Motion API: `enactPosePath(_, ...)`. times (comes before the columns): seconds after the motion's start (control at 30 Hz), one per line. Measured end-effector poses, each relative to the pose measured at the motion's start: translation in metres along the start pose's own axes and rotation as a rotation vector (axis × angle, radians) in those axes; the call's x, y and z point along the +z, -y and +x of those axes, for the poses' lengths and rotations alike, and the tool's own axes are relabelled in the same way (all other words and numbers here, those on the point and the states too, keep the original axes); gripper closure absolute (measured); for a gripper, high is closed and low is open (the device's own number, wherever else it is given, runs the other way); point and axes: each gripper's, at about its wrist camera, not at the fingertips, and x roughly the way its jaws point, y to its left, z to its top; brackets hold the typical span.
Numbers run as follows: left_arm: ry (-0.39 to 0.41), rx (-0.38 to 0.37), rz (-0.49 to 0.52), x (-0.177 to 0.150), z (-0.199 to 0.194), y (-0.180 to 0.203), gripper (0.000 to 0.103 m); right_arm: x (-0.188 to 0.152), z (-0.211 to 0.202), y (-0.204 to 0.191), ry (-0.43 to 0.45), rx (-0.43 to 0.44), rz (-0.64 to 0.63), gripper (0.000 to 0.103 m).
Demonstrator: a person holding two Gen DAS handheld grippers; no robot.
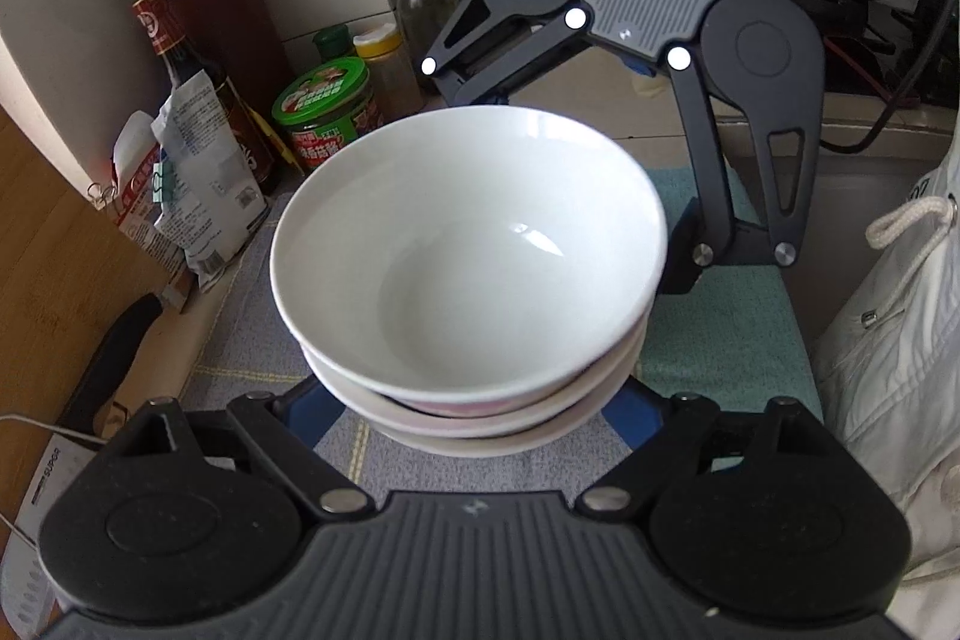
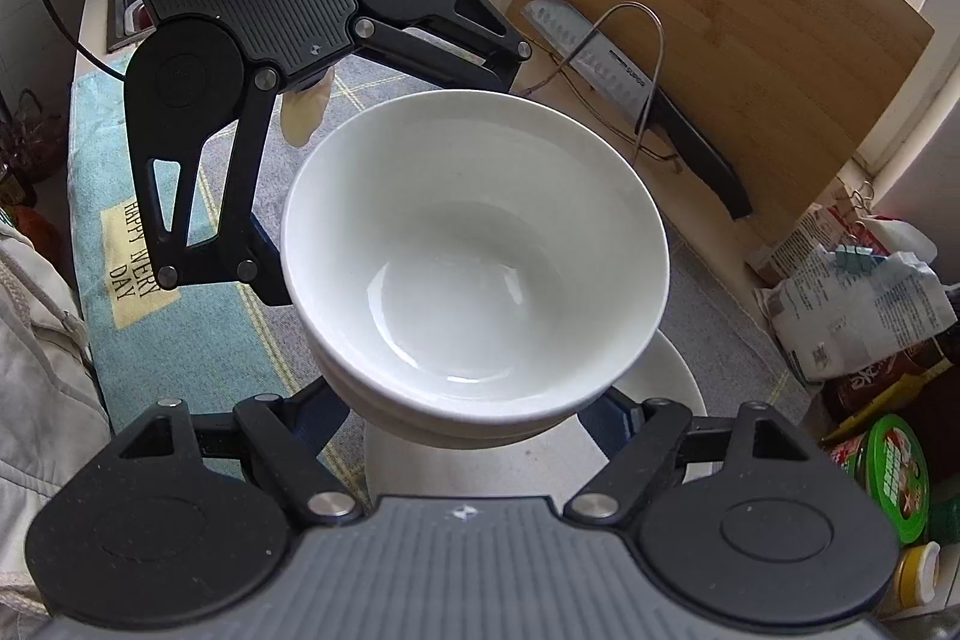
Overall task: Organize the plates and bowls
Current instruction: 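Carry the stacked bowls with both tools over the plate stack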
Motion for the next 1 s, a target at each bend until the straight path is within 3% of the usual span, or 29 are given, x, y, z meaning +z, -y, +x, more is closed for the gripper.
enactPosePath(0.5, 0.008, -0.018, 0.057, 0.021, 0.034, -0.005, 0.013, -0.026, -0.005, 0.021, -0.022, -0.049, 0.044, 0.018)
enactPosePath(1.0, -0.004, -0.033, 0.051, 0.026, 0.062, -0.014, 0.013, -0.036, 0.009, 0.037, -0.049, -0.054, 0.062, 0.018)
